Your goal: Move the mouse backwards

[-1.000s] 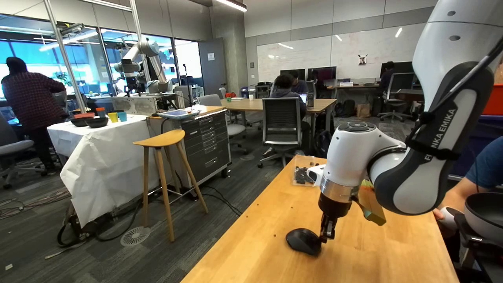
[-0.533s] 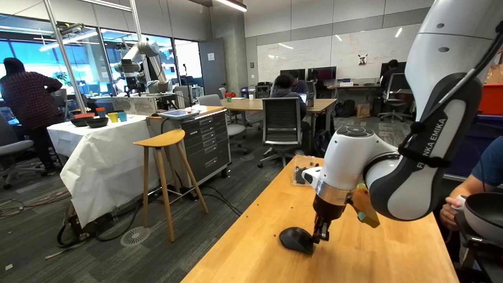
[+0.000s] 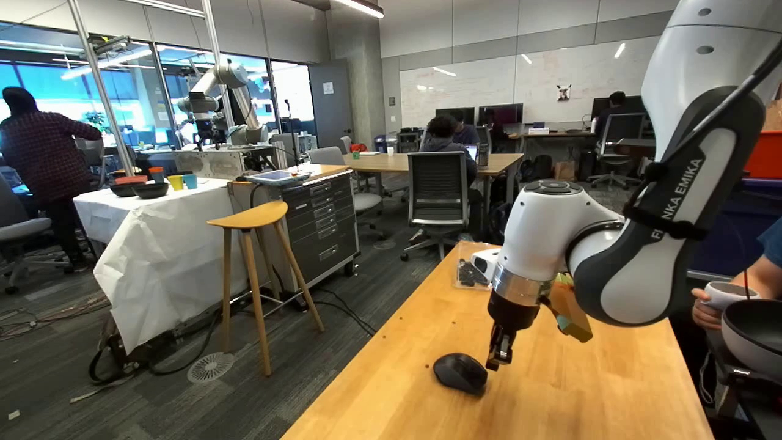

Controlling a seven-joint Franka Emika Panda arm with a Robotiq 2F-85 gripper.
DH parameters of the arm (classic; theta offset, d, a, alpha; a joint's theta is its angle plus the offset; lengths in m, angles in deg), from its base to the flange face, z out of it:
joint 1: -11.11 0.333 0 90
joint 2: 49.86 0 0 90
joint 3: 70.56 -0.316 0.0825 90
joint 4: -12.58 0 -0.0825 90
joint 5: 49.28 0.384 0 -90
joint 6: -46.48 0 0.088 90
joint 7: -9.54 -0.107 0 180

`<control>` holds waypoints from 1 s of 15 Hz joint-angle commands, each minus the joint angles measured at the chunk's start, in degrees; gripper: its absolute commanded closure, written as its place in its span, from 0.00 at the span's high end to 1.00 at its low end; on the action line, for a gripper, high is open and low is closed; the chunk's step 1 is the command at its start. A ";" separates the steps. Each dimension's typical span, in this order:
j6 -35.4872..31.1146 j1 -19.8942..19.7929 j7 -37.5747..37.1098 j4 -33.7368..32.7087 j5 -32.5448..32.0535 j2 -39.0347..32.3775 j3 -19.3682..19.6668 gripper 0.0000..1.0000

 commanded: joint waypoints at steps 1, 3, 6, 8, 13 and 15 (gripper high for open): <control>5.49 0.71 -0.83 4.29 2.11 8.48 2.14 0.02; 8.92 0.16 -1.35 5.23 2.99 12.79 1.88 0.03; 15.09 -0.48 -2.60 5.48 4.88 19.93 0.55 0.02; 20.31 -0.93 -3.41 4.95 7.03 24.49 -0.64 0.03; 35.14 -0.83 -5.05 2.74 12.08 35.01 -2.80 0.03; 41.35 -0.97 -6.68 1.68 11.41 38.49 -3.29 0.03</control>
